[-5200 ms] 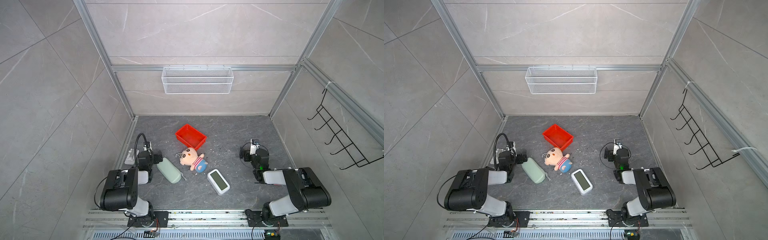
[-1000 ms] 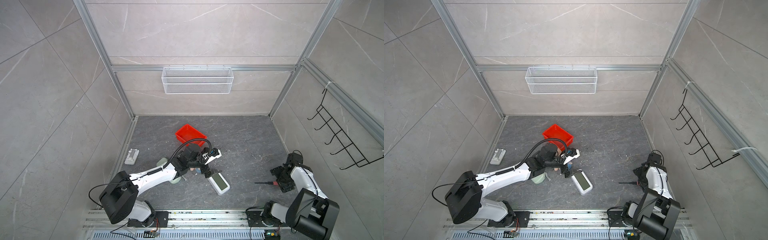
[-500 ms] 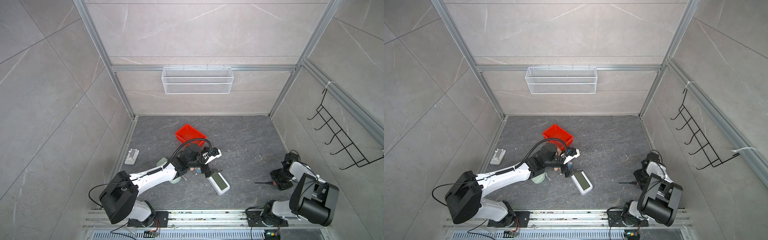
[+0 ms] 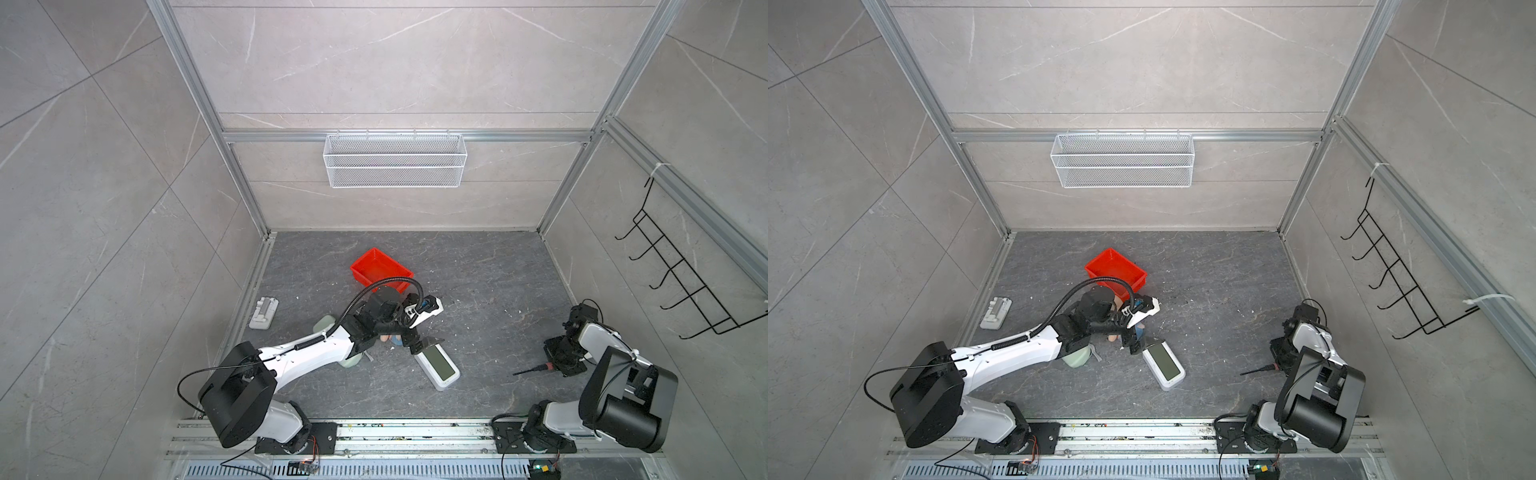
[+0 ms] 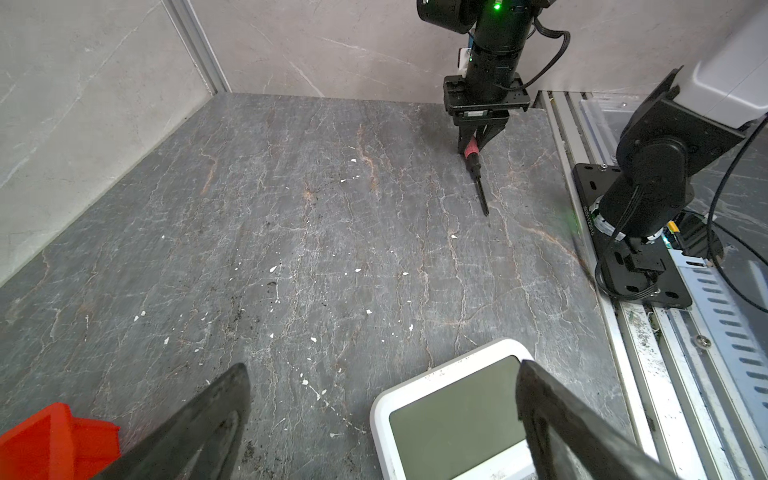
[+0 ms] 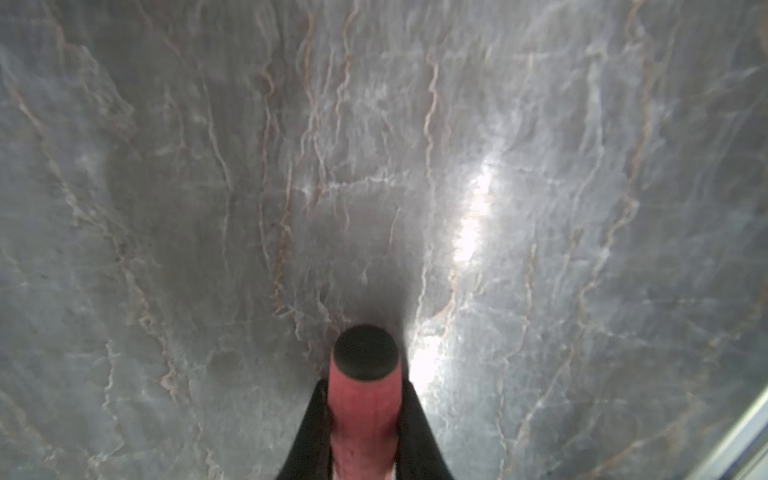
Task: Put the screwdriver in the bin
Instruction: 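Lower right gripper onto the red screwdriver handle and close it, then lift the screwdriver with right gripper and carry it toward the left gripper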
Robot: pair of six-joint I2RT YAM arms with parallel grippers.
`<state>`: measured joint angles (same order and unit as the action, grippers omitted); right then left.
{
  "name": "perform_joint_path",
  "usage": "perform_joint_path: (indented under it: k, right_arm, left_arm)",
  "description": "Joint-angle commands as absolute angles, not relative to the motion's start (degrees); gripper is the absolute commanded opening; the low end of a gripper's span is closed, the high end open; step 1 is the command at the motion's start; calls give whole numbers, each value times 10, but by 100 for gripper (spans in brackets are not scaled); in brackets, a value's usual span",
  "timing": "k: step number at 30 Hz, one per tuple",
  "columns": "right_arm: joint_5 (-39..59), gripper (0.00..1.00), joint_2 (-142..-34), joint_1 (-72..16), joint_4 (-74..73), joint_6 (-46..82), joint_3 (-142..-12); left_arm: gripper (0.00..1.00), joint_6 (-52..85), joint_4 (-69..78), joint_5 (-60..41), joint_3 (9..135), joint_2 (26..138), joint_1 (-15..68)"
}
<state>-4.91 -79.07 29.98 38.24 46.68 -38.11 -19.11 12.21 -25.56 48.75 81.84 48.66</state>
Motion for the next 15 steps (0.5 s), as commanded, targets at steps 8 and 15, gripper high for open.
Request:
perform_joint_path:
  k: [8, 15]
  right_arm:
    - [-60, 0, -698, 300, 411, 419, -371]
    - [-39, 0, -641, 281, 421, 382, -383]
  left_arm:
    - [100, -178, 152, -232, 476, 800, 489]
    - [100, -138, 181, -222, 479, 812, 486]
